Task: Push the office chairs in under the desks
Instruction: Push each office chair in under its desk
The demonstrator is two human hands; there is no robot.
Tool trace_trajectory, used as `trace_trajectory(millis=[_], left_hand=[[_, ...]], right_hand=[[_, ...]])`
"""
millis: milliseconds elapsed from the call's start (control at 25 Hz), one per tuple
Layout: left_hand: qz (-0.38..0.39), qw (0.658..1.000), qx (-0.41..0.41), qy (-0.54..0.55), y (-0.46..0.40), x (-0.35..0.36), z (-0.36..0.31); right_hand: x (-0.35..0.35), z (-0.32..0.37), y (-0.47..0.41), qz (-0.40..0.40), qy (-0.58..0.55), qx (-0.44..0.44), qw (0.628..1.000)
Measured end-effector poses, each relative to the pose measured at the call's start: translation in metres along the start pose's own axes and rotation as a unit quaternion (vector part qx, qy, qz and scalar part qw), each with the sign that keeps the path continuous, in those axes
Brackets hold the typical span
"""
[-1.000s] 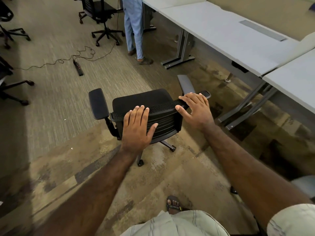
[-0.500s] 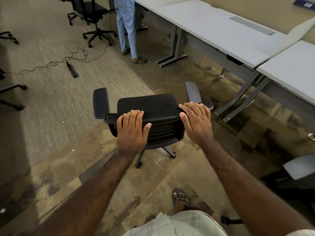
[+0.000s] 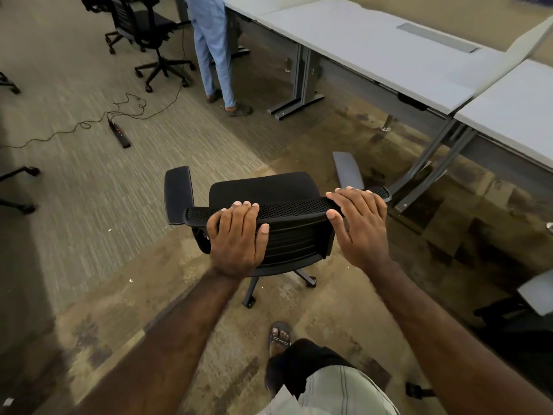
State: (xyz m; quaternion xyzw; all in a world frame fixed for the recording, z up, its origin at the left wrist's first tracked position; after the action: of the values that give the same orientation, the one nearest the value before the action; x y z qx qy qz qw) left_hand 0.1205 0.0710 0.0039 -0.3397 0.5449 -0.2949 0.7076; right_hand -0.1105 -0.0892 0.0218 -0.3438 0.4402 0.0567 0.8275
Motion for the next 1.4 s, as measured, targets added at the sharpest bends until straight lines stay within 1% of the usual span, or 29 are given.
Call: trace_trajectory(millis=[160,240,400,680,920,1040,1200,1400], left_hand=[[-0.033,0.999,0.013,-0.013,-0.01,0.029,0.014],[-0.037,0.999,0.024,-0.008,-0.015,0.042,0.023],[-0.028,0.999,0.028,0.014,-0.026,0.062,0.04],[0.009,0.998,0.04,0.051,-0.062,0.11,0.082],[0.029,0.995,0.046,0.08,-0.087,0.153,0.109],[0.008,0.994,0.056,0.093,-0.102,0.181,0.115],[-0.029,0.992,0.07,0.1,-0.118,0.221,0.125],[-0.043,0.986,0.094,0.13,-0.146,0.271,0.151]], right_hand=[[0.017,-0.008,-0.019,-0.037,0.003,-0.004,0.999],[0.03,-0.009,-0.03,-0.06,-0.001,-0.006,0.998],[0.049,-0.008,-0.045,-0.108,0.011,-0.016,0.994],[0.082,0.002,-0.086,-0.142,0.03,-0.002,0.989],[0.097,0.008,-0.121,-0.118,0.013,0.047,0.992],[0.103,0.002,-0.141,-0.104,0.02,0.07,0.992],[0.116,-0.005,-0.163,-0.114,0.044,0.091,0.988],[0.139,-0.002,-0.198,-0.116,0.068,0.127,0.983]])
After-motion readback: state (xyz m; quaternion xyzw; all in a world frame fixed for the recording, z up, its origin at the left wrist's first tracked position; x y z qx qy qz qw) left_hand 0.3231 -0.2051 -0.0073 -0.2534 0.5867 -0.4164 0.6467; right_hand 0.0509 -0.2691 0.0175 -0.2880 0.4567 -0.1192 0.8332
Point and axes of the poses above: each hand's wrist, its own y-axis away from the middle knuckle, its own x-axis out of the palm, z = x × y, the point moved 3 cm from there along -y, towards the middle knuckle, and after that the axes turned 12 degrees about x, right-handed, at the moved point
